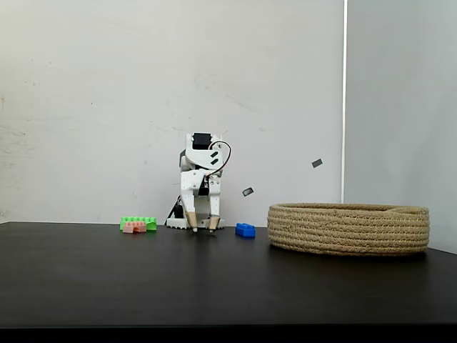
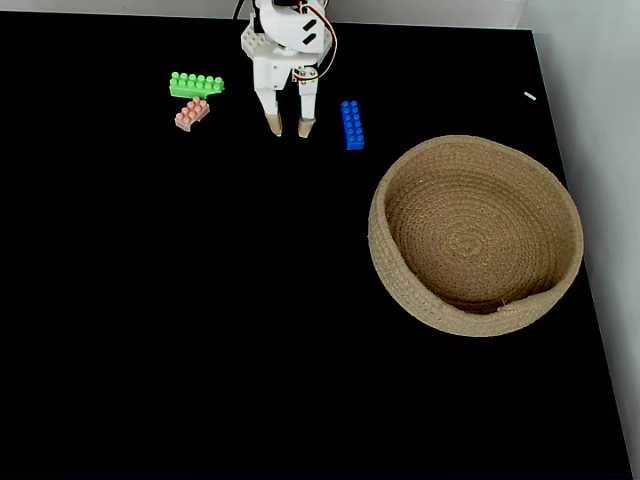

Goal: Place the lego blocks in the tray

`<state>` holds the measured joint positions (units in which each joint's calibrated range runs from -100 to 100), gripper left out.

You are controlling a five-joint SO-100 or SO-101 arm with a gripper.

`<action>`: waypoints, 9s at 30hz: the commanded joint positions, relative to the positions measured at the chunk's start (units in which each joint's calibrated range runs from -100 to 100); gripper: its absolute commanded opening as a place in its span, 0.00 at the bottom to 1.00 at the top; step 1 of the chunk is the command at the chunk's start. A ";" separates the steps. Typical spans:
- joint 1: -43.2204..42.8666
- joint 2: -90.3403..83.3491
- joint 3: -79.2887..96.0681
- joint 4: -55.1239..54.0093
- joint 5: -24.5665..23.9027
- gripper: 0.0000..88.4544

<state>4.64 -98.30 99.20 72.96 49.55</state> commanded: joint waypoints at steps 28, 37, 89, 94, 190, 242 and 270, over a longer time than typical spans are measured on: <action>-1.10 -0.49 0.80 0.38 -0.10 0.00; -0.93 -0.49 0.80 0.47 0.05 0.00; -17.83 43.79 -38.69 -2.11 -10.21 0.29; -19.48 44.65 -36.87 -0.78 -10.06 0.29; -24.76 93.49 -95.33 -13.11 -18.12 0.26; 42.10 58.84 -52.37 -0.78 10.55 0.38; 47.21 63.74 -37.51 -19.36 10.89 0.31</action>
<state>51.06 -34.35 61.64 54.69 60.15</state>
